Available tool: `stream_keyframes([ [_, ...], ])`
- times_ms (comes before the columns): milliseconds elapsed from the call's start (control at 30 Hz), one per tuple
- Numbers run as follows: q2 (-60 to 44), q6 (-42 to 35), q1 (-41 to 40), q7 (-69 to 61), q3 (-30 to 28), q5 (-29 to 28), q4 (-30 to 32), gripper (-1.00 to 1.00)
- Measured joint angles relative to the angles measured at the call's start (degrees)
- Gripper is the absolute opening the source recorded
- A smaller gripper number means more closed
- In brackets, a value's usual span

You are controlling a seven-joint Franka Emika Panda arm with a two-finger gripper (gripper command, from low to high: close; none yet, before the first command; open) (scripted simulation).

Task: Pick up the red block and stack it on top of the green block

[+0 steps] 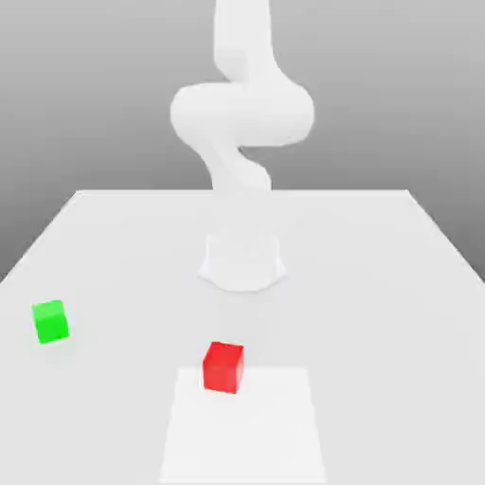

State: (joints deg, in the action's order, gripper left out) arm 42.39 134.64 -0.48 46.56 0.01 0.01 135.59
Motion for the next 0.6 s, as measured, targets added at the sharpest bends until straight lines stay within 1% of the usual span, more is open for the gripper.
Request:
stream_keyframes([
  [467,-24.37,19.51,-3.14,5.27,-0.05,-0.11,26.04,0.00],
  [533,-29.48,23.42,-3.62,6.12,-0.10,-0.13,29.89,0.00],
  [600,-37.42,29.47,-3.83,6.66,-0.31,-0.05,31.82,0.00],
])
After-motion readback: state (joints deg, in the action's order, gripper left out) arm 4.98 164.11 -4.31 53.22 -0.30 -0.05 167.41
